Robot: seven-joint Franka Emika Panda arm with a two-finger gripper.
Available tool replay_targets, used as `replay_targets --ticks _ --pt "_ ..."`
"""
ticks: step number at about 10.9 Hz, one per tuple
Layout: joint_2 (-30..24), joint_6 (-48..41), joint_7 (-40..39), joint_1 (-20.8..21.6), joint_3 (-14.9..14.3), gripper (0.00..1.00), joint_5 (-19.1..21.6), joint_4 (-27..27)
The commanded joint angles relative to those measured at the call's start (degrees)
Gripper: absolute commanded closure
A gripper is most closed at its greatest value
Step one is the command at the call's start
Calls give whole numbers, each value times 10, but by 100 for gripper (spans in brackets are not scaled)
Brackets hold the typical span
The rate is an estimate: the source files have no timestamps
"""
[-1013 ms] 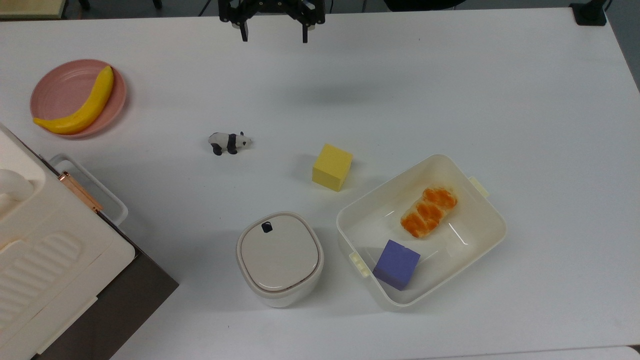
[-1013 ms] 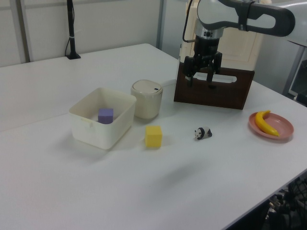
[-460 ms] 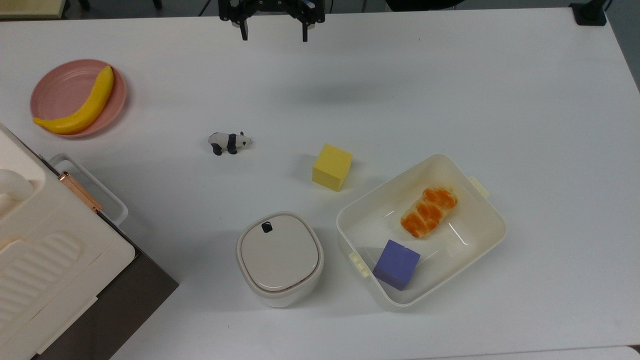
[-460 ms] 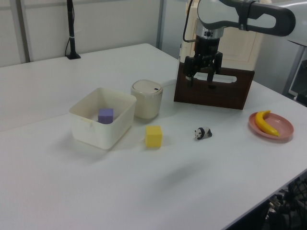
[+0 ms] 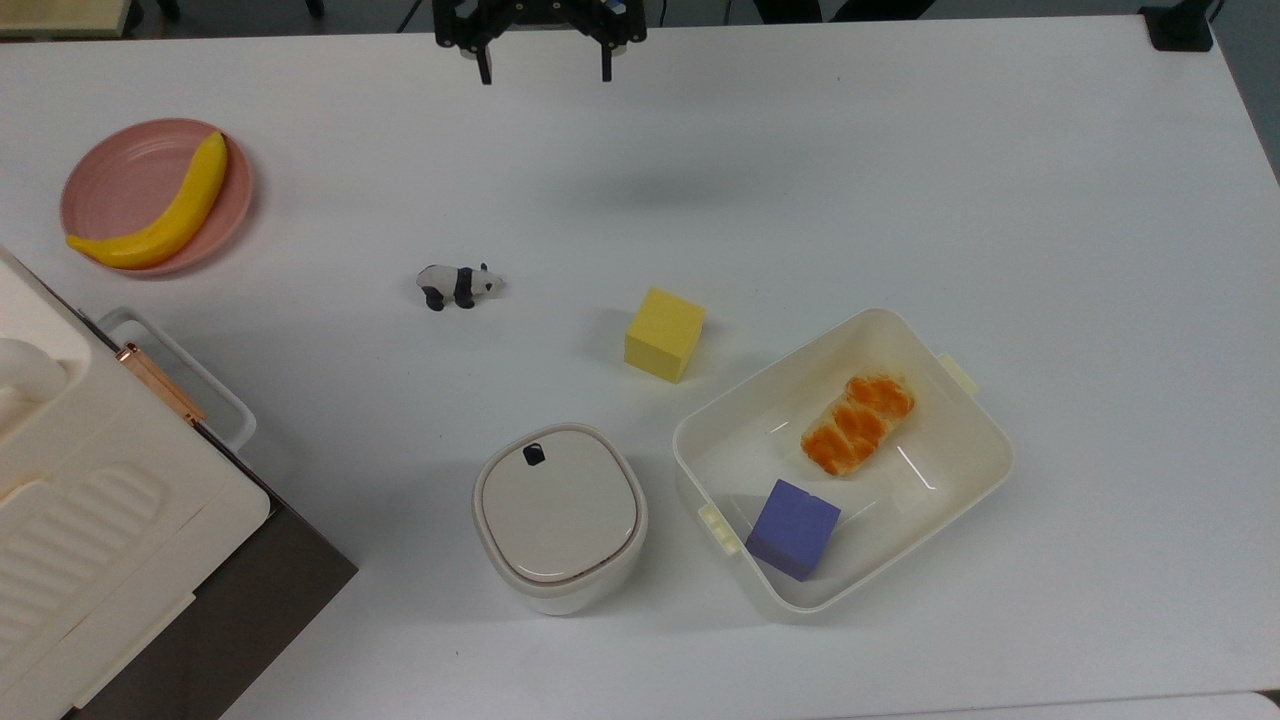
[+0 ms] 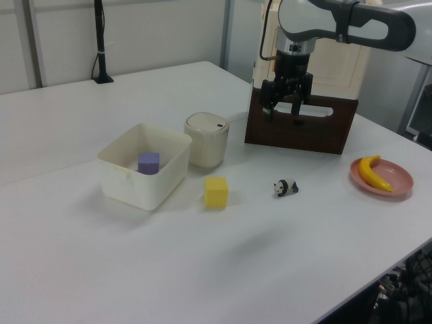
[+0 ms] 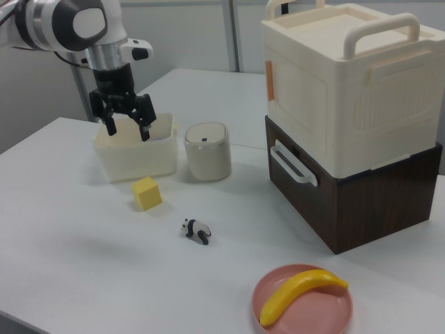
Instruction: Slide the drawer open
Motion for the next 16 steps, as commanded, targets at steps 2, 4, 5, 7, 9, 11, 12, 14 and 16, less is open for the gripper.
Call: replay_targets --ticks 2,4,5,7,9,11,12,14,16 --pt "8 -8 -171 -39 -7 0 7 7" --pt "20 -5 -253 -54 -7 0 5 8" --pt "30 20 -286 -73 -7 0 3 17" --pt "63 77 -358 -97 -7 0 -16 18" --pt "99 148 -398 -110 -8 0 -49 18" --pt "132 234 -407 -118 -11 0 -102 18" --pt "140 277 -422 -128 -12 0 -126 18" --pt "153 340 -476 -146 -12 0 -133 17" --pt "179 427 -494 -163 -13 0 -134 15"
